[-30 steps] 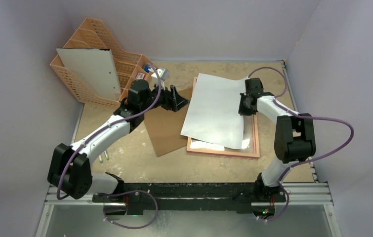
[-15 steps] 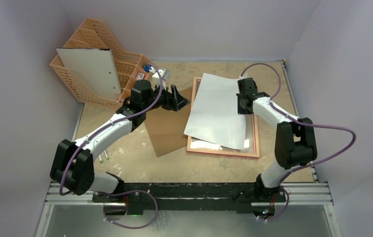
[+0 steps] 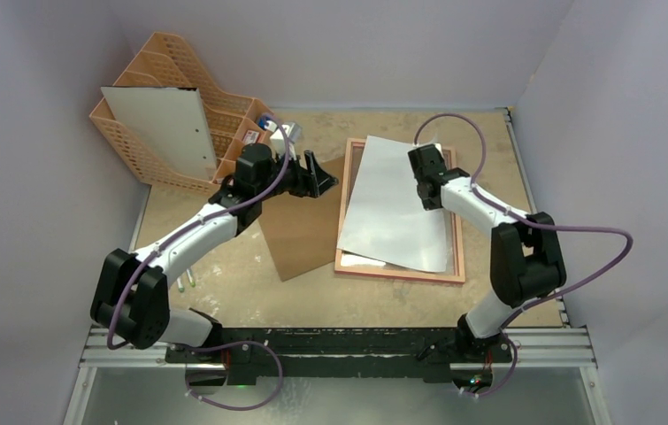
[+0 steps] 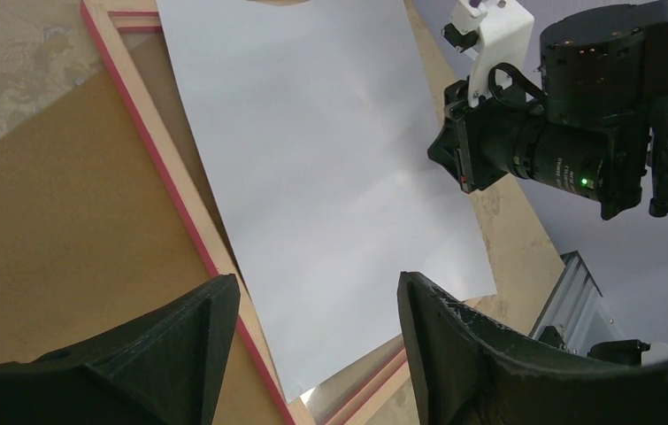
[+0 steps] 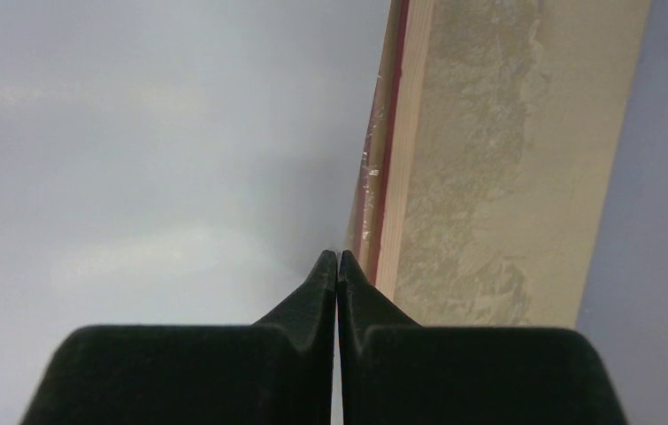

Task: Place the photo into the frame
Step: Turn over the photo from the photo frame.

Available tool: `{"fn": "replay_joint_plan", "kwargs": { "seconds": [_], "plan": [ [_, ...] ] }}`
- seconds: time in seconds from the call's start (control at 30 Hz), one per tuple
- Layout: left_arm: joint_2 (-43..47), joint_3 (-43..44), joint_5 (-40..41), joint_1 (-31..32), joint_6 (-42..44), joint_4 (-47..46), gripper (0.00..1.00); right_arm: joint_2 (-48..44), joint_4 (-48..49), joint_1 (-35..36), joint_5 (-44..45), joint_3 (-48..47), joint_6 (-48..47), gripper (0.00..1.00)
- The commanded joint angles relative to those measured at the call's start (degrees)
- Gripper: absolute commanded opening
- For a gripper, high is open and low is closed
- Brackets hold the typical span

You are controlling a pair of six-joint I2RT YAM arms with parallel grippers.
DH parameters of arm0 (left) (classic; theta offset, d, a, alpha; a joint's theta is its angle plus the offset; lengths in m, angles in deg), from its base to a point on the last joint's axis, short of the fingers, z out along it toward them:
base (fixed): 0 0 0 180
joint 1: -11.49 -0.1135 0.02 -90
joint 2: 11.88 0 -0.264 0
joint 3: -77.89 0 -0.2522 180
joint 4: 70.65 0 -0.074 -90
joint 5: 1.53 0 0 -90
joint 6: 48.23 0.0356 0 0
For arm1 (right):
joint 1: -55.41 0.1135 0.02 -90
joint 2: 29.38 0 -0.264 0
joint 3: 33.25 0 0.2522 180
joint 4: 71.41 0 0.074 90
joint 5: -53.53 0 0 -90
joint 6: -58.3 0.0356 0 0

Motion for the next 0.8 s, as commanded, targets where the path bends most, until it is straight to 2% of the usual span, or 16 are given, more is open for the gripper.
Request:
{"fn": "replay_joint_plan", "kwargs": {
  "seconds": [0.0, 0.3, 0.63, 0.77],
  "plan": [
    [-1.42, -0.54, 1.57, 0.22, -2.43, -0.24, 0.68, -4.12, -1.54, 0.56, 4.97, 0.49, -2.47, 0.00],
    [-2.77, 0.12, 2.06, 0.22, -3.53, 1.58, 0.67, -6.81, 0.51, 1.77, 5.01, 2.40, -4.30, 0.00],
    [-3.24, -0.10, 2.80, 0.22, -4.03, 1.83, 0.67, -4.64, 1.95, 1.86, -6.52, -0.08, -3.97, 0.00],
    [-3.39, -0.16, 2.95, 0.22, -4.16, 1.80, 0.67, -3.34, 2.62, 1.86, -7.81, -0.55, -3.94, 0.00]
  ]
}}
